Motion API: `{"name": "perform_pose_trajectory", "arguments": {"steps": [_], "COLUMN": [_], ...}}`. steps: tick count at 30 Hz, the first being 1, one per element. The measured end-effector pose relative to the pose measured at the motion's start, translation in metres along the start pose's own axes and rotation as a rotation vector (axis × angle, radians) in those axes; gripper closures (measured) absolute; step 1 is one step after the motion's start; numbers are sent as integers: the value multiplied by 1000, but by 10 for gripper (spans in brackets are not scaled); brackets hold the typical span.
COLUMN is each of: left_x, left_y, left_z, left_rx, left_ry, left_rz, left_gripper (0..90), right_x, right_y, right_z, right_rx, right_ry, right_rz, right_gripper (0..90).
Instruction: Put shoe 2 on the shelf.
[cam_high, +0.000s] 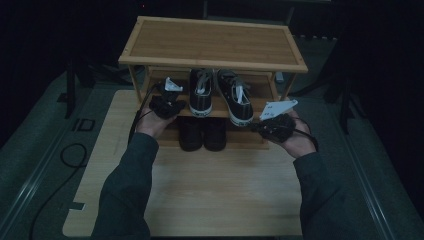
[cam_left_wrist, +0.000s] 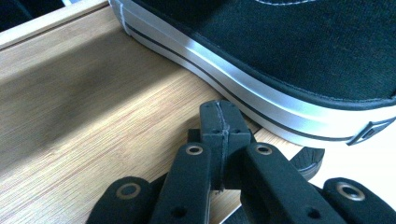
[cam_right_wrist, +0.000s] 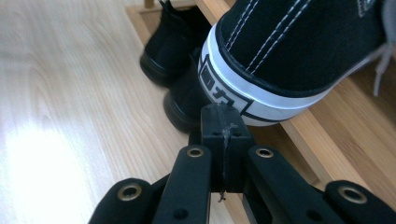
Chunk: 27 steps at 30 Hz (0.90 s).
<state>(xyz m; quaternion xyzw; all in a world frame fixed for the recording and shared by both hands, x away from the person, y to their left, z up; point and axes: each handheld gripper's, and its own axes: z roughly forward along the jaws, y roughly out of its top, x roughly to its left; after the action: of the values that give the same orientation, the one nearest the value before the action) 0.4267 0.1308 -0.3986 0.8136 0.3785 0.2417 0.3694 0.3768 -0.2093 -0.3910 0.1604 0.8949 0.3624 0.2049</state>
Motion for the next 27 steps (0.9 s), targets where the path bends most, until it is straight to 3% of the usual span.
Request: {"name": "perform_pose_trajectory", "arguments": {"steps": [5, 8, 14, 23, 27], "left_x": [-1, -1, -2, -1, -1], "left_y": [0, 0, 0, 0, 0], "left_z": [0, 0, 0, 0, 0], "left_rx": [1, 2, 4, 1, -3], "left_ry": [4, 7, 11, 7, 2], "left_rz": [-1, 0, 5, 0, -5], "left_gripper": [900, 900, 900, 900, 900], "right_x": [3, 2, 2, 14, 15], "right_y": [7, 9, 11, 23, 33], "right_z": [2, 3, 3, 25, 27], "right_rx": [-26, -29, -44, -66, -45], "right_ry": [0, -41, -40, -8, -48], "right_rz": [-2, 7, 17, 5, -8], "right_gripper": [900, 900, 900, 900, 900]}}
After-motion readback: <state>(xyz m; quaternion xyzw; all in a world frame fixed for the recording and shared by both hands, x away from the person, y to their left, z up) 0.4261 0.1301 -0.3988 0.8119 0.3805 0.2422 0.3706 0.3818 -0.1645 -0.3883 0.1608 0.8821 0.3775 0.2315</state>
